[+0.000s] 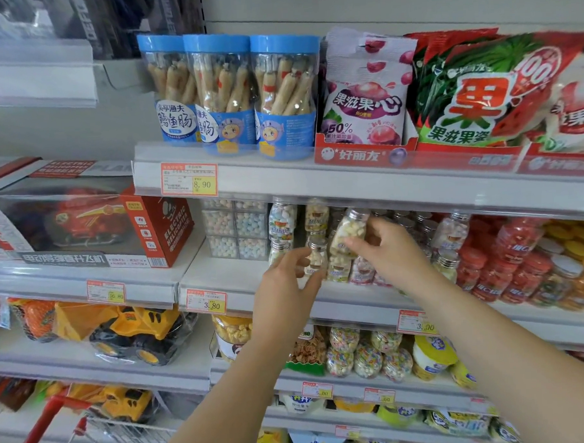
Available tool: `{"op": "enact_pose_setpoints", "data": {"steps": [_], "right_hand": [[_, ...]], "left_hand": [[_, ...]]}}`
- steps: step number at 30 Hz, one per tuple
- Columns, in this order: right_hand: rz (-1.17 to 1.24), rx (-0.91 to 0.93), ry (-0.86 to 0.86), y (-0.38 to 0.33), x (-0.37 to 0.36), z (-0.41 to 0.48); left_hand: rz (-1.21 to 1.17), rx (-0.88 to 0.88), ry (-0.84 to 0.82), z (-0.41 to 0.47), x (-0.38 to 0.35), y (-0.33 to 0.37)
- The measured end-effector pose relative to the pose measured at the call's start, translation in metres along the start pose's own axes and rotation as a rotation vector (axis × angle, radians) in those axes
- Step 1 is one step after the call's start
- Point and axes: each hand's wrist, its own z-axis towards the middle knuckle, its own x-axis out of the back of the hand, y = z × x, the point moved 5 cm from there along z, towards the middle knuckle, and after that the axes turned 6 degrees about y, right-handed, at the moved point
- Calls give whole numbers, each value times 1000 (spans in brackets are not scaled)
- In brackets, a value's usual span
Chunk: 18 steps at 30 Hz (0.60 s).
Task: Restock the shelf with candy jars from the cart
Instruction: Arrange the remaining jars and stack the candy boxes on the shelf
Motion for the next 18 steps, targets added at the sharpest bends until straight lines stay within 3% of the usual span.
{"op": "enact_pose_setpoints", "data": {"steps": [6,12,18], "right_hand": [[-192,8,80,0,3,28],[-324,-63,3,1,-9,51],[-310,-99,-45,11,-15,61]], "left_hand": [[13,-7,-87,9,-10,8],[145,69,-253,28,-30,15],[183,87,-289,37,-37,19]]}}
